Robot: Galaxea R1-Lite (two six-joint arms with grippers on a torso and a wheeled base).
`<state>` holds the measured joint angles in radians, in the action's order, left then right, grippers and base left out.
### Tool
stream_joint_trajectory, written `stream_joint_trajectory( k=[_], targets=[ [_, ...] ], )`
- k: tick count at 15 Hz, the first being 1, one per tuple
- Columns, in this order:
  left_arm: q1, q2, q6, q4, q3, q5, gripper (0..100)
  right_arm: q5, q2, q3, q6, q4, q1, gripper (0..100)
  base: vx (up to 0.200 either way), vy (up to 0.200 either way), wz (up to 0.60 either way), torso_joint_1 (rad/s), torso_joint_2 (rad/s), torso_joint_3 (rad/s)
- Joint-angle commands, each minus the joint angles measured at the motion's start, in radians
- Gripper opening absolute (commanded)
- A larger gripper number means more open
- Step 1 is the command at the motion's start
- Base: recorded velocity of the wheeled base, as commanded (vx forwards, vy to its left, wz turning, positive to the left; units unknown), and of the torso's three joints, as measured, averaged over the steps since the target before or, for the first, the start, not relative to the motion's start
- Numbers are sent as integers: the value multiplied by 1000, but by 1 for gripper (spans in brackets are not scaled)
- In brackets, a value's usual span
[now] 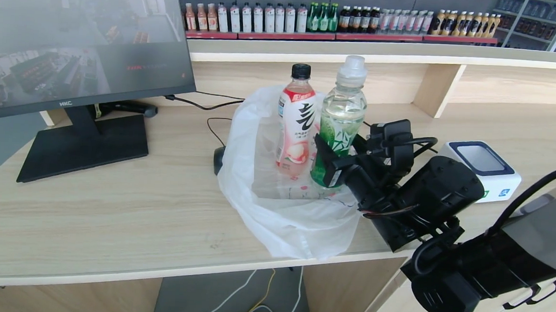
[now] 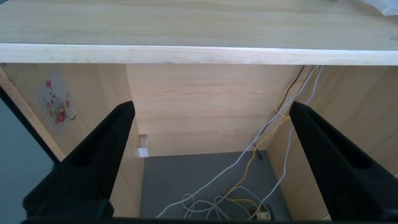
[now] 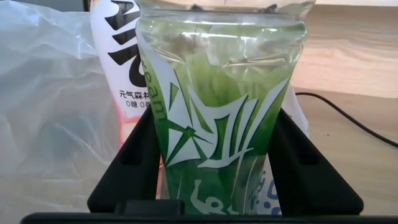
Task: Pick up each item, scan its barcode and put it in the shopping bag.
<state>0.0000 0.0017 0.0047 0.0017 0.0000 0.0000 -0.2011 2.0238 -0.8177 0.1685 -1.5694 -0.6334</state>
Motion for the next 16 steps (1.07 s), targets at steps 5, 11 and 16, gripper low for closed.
stream_joint_trajectory(
  k=[5, 11, 16],
  targets=[
    [0, 0, -2, 0, 0, 0, 100, 0, 3, 17, -4, -1, 0, 0, 0, 0, 0, 0, 0, 0],
    [0, 0, -2, 0, 0, 0, 100, 0, 7, 28, -17, -1, -2, 100, 0, 0, 0, 0, 0, 0],
    [0, 0, 0, 0, 0, 0, 100, 0, -11, 54, -18, -1, -2, 100, 0, 0, 0, 0, 0, 0]
  ],
)
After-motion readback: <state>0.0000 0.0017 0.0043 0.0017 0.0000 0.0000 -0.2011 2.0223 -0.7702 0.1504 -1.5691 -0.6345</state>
